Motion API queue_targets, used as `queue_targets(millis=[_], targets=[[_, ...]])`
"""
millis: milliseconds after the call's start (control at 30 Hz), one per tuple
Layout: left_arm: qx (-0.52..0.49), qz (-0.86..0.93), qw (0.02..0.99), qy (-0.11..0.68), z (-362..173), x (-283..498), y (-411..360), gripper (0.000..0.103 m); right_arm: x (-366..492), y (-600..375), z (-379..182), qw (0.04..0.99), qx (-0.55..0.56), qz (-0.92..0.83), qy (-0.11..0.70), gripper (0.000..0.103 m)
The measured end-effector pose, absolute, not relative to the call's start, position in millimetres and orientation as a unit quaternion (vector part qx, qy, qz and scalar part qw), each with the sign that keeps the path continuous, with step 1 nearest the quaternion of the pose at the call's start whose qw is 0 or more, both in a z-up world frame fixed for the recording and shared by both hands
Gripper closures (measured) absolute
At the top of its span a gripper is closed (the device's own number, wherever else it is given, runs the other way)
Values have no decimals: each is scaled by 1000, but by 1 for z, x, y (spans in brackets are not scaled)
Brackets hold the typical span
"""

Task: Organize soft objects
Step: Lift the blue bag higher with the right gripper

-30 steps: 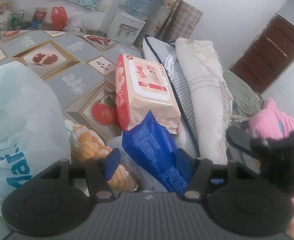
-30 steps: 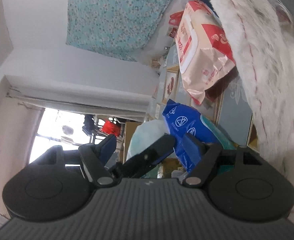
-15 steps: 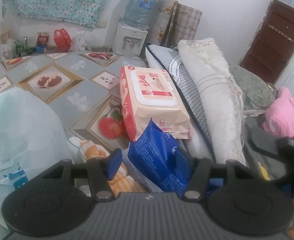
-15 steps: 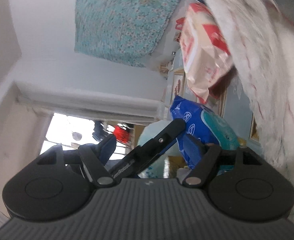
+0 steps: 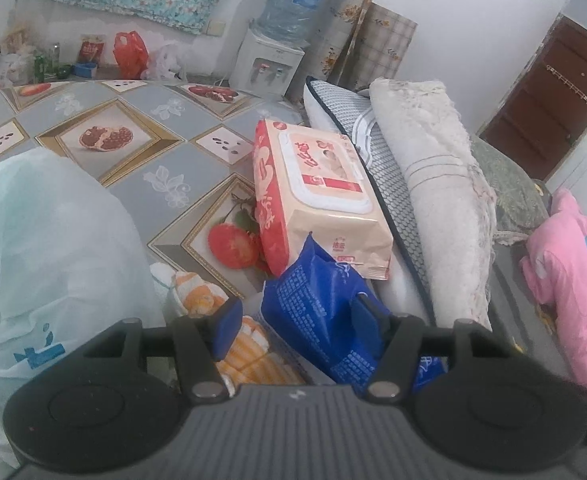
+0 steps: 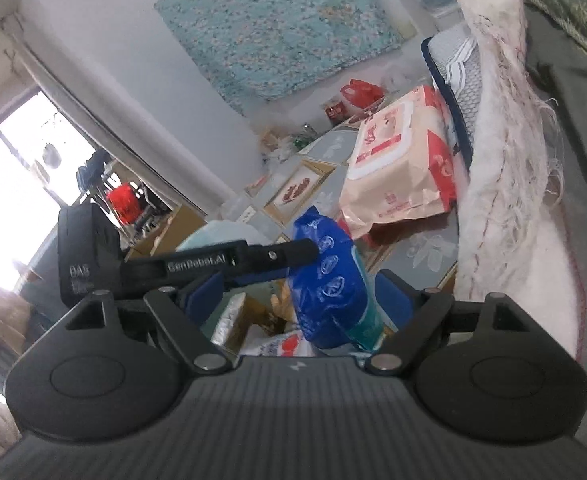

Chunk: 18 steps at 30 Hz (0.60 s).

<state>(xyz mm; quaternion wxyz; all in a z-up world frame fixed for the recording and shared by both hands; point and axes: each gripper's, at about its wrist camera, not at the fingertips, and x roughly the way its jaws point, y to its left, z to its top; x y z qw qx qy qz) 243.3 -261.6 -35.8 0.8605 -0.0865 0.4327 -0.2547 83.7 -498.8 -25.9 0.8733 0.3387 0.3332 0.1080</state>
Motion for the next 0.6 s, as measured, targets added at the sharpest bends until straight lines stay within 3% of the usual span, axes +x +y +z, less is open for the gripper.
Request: queue_targets(millis=[167, 267, 300, 433, 600], targets=[[-98, -255, 856, 440, -37, 245, -259, 40, 92, -486, -40, 876, 298, 96, 366, 23], [-105, -255, 852, 446, -37, 248, -258, 41, 102, -480, -51, 875, 288, 89, 379, 40], [-106, -253, 851, 448, -37, 248, -258, 41, 106, -477, -53, 875, 282, 85, 384, 54], [-132, -245, 844, 458, -35, 254, -251, 45, 115, -470, -51, 885, 262, 66, 378, 66], [-154, -248, 844, 450, -19, 251, -235, 47, 126, -460, -23, 915, 192, 36, 354, 73]])
